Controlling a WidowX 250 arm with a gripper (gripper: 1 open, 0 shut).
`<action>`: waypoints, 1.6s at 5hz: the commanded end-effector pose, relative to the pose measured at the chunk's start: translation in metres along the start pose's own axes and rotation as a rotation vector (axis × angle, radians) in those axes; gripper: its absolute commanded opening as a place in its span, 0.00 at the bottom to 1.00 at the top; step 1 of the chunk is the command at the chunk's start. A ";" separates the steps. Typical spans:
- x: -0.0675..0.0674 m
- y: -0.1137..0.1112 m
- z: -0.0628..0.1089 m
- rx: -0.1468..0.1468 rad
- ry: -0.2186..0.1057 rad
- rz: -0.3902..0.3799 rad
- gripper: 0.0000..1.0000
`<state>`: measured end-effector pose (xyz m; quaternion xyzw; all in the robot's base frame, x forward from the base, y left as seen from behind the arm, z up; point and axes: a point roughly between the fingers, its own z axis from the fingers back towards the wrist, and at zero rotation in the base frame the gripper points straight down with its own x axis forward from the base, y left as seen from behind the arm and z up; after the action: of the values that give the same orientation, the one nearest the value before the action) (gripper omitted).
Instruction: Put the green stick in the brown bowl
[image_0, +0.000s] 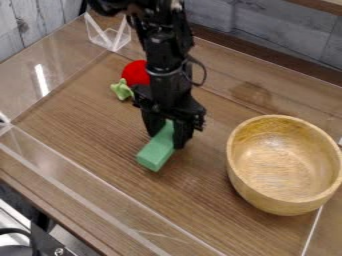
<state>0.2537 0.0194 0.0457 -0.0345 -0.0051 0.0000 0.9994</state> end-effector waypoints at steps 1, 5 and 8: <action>0.008 0.001 0.025 0.001 -0.069 0.022 0.00; 0.009 -0.089 0.029 -0.027 -0.109 0.116 0.00; 0.008 -0.130 0.061 -0.053 -0.166 0.163 0.00</action>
<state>0.2613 -0.0835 0.1045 -0.0466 -0.0684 0.1188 0.9895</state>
